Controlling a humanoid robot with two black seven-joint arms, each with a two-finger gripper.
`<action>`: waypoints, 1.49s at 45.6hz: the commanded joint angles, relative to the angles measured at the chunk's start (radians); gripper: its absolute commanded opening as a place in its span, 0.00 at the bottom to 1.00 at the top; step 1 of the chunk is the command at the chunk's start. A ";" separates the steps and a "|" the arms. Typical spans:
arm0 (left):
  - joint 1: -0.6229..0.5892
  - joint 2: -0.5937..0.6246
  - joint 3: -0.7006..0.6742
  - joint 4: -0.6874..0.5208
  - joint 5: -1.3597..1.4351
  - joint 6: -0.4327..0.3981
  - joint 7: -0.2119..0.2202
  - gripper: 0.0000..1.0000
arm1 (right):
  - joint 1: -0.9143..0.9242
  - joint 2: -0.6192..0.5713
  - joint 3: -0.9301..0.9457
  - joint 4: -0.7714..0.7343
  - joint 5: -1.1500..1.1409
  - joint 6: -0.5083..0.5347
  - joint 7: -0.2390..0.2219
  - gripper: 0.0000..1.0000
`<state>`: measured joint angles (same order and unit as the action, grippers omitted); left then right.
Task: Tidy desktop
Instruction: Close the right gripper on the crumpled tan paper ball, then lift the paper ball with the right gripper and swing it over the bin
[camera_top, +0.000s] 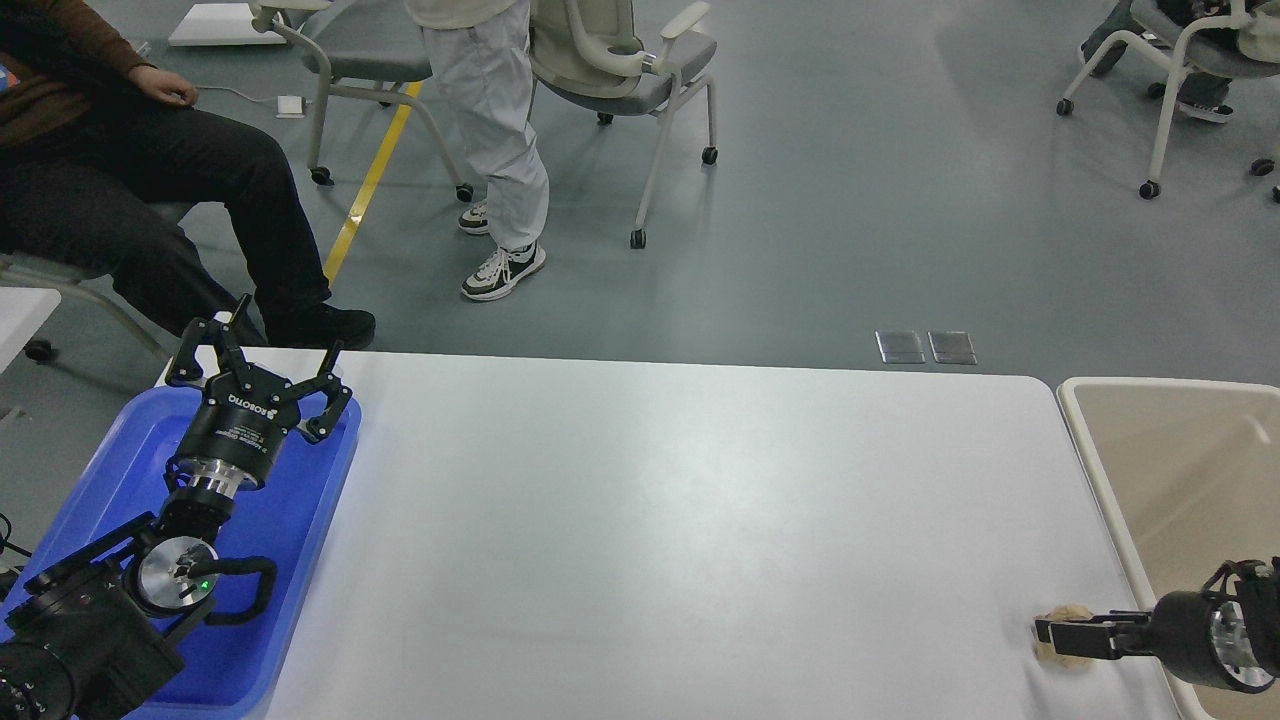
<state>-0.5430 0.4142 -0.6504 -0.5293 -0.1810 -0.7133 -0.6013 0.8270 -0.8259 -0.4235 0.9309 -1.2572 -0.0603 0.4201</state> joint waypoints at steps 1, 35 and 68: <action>0.000 0.000 0.000 0.000 0.000 0.000 0.000 0.98 | -0.011 0.034 0.006 -0.037 0.022 -0.006 0.000 1.00; 0.000 0.000 0.000 0.000 0.000 0.000 0.000 0.98 | -0.035 0.067 -0.014 -0.073 0.022 -0.062 0.009 0.76; 0.000 0.000 0.000 0.000 0.000 0.000 0.000 0.98 | -0.035 0.074 0.006 -0.129 0.033 -0.082 0.095 0.00</action>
<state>-0.5430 0.4142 -0.6503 -0.5293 -0.1810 -0.7133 -0.6013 0.7785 -0.7522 -0.4319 0.8119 -1.2338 -0.1404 0.4677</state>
